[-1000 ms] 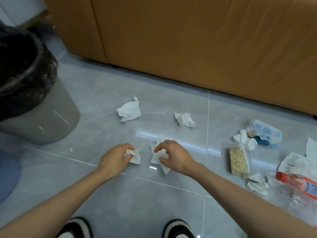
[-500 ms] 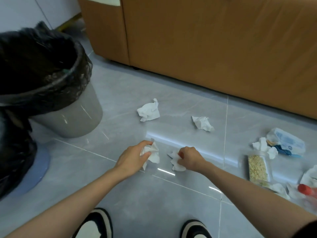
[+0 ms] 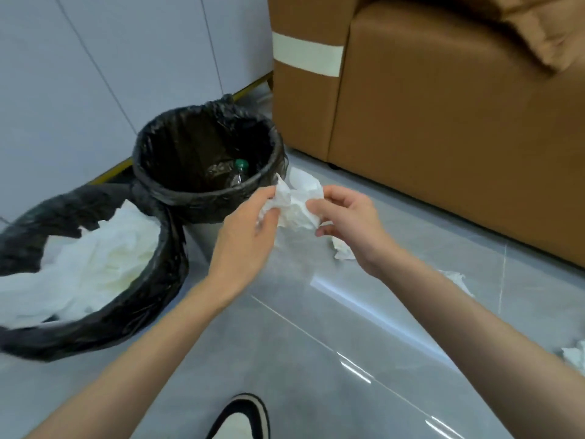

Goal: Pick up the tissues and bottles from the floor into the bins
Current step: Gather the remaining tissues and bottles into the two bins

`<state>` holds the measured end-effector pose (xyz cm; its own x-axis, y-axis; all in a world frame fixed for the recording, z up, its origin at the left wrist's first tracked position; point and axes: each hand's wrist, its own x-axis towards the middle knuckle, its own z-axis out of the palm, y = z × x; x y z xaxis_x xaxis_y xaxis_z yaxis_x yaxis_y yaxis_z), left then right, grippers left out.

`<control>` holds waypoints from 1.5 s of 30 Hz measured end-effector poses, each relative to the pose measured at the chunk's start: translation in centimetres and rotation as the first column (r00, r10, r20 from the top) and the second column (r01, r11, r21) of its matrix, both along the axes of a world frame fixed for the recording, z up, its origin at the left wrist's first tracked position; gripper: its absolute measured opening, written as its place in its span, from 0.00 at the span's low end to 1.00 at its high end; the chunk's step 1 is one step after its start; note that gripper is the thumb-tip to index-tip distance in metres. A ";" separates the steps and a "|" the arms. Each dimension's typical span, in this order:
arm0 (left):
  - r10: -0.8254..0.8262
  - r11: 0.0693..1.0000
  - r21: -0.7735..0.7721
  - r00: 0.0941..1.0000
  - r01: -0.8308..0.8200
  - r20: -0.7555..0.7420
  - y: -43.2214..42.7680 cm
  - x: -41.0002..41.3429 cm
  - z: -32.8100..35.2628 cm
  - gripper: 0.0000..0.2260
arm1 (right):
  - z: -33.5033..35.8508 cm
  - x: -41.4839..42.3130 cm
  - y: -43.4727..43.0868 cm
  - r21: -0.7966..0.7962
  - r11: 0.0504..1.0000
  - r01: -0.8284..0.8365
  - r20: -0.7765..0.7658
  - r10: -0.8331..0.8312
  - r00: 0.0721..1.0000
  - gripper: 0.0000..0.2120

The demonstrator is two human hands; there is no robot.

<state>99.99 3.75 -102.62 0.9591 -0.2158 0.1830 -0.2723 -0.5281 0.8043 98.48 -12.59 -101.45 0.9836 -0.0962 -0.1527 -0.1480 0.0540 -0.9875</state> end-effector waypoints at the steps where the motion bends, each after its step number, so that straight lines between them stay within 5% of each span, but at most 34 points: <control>1: 0.016 1.000 -0.018 1.000 -0.016 0.016 0.9 -0.1 0.7 0.11 | 0.9 0.6 1.1 -0.005 0.999 -0.039 0.021 0.039 0.999 0.04; 12: 0.421 0.902 0.007 0.885 -0.431 0.197 13.0 -0.2 4.1 0.14 | 3.8 4.3 14.0 -0.028 0.975 -0.222 0.127 0.223 0.966 0.08; 16: 0.510 0.830 0.088 0.814 -0.550 0.280 17.0 0.5 4.2 0.17 | 3.4 5.6 18.1 -0.338 0.909 -0.244 0.242 0.335 0.911 0.08; 21: 0.454 0.705 0.473 0.848 -0.529 0.273 20.9 1.7 1.6 0.21 | 1.5 6.9 21.6 -0.747 0.621 -0.239 0.212 0.562 0.799 0.10; 25: 0.330 0.667 0.736 0.931 -0.111 -0.158 24.1 2.8 -3.1 0.17 | -0.8 7.6 23.4 -0.980 0.146 -0.138 0.002 0.695 0.719 0.14; 29: 0.229 0.642 0.730 0.851 0.233 -0.473 24.3 2.3 -6.3 0.21 | -3.0 7.6 24.7 -0.978 -0.140 -0.154 -0.206 0.743 0.637 0.15; 38: 0.300 0.624 0.714 0.745 0.319 -0.595 23.2 2.9 -6.4 0.24 | -3.5 8.9 27.2 -0.695 -0.608 -0.385 -0.716 0.535 0.448 0.20; 41: 0.316 0.628 0.722 0.752 0.291 -0.578 23.0 2.8 -7.1 0.23 | -3.5 8.7 27.5 -0.642 -0.658 -0.394 -0.760 0.482 0.436 0.20; 45: 0.384 0.634 0.751 0.768 0.184 -0.512 22.3 2.3 -5.9 0.21 | -3.2 8.2 26.0 -0.849 -0.451 -0.274 -0.522 0.637 0.567 0.19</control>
